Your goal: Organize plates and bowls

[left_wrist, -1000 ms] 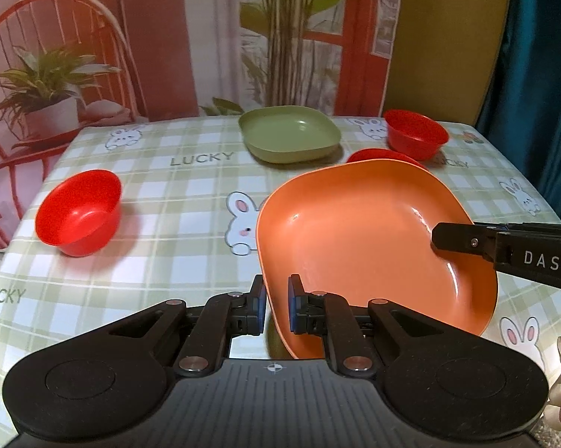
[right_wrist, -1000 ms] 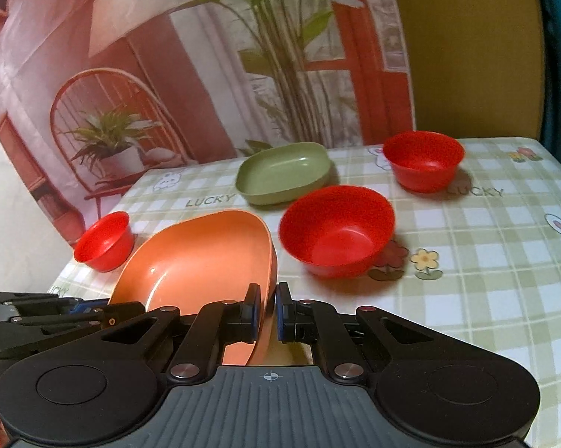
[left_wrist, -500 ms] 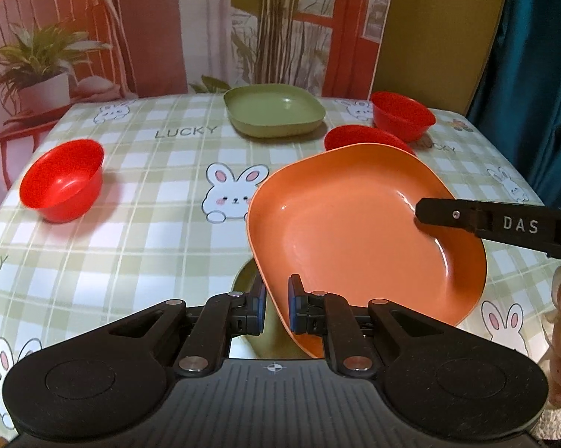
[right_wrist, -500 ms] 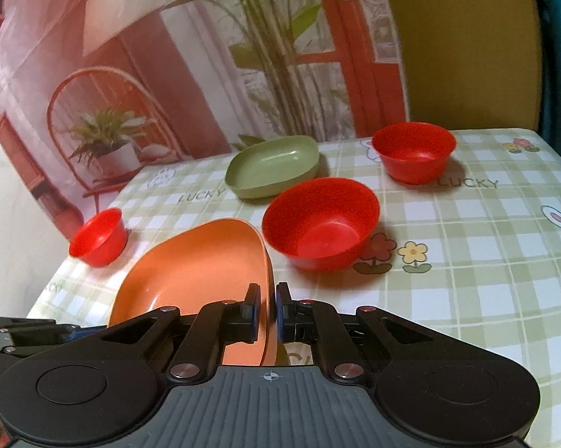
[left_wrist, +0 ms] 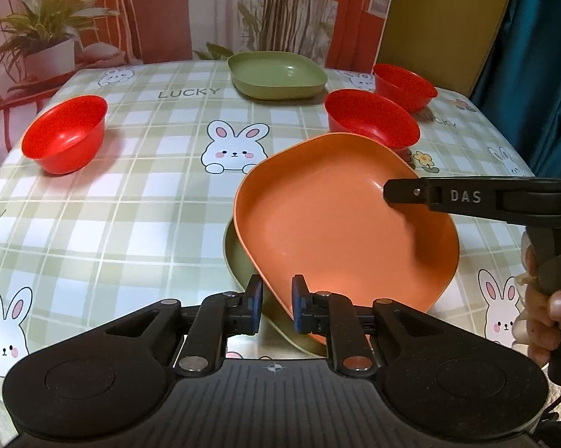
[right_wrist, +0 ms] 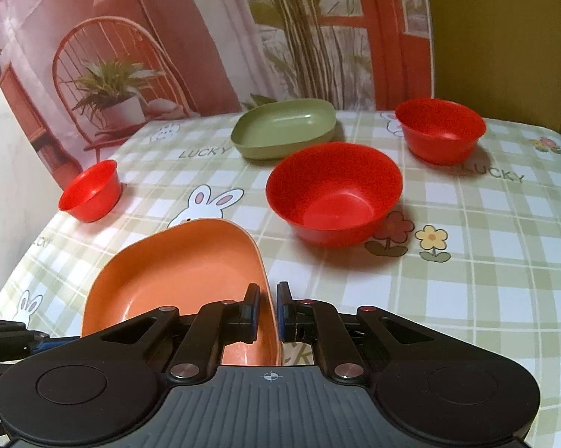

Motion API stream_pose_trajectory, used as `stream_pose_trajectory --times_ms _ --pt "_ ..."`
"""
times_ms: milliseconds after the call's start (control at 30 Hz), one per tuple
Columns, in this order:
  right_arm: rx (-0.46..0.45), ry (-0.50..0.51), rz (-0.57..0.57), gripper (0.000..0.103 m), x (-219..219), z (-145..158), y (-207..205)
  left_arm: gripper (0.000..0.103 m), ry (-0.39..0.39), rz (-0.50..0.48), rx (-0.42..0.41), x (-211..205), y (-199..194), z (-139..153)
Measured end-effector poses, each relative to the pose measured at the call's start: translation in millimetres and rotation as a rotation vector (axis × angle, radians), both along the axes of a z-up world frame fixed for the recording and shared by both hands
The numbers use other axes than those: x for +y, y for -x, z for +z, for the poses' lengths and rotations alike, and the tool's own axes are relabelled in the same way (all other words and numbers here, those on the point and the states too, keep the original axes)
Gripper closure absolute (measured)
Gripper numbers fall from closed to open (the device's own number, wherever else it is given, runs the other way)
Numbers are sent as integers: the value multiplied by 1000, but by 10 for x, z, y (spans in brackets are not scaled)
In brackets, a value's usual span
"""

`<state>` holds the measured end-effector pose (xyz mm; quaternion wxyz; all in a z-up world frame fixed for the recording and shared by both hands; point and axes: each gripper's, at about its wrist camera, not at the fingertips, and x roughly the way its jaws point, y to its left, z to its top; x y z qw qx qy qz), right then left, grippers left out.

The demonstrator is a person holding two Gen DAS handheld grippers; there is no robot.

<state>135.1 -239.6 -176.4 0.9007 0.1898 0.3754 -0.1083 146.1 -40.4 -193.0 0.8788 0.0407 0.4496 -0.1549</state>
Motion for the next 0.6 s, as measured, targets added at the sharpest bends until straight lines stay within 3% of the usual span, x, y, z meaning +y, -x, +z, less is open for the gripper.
stream_pose_trajectory --times_ms 600 --pt "26 83 30 94 112 -83 -73 83 9 29 12 36 26 -24"
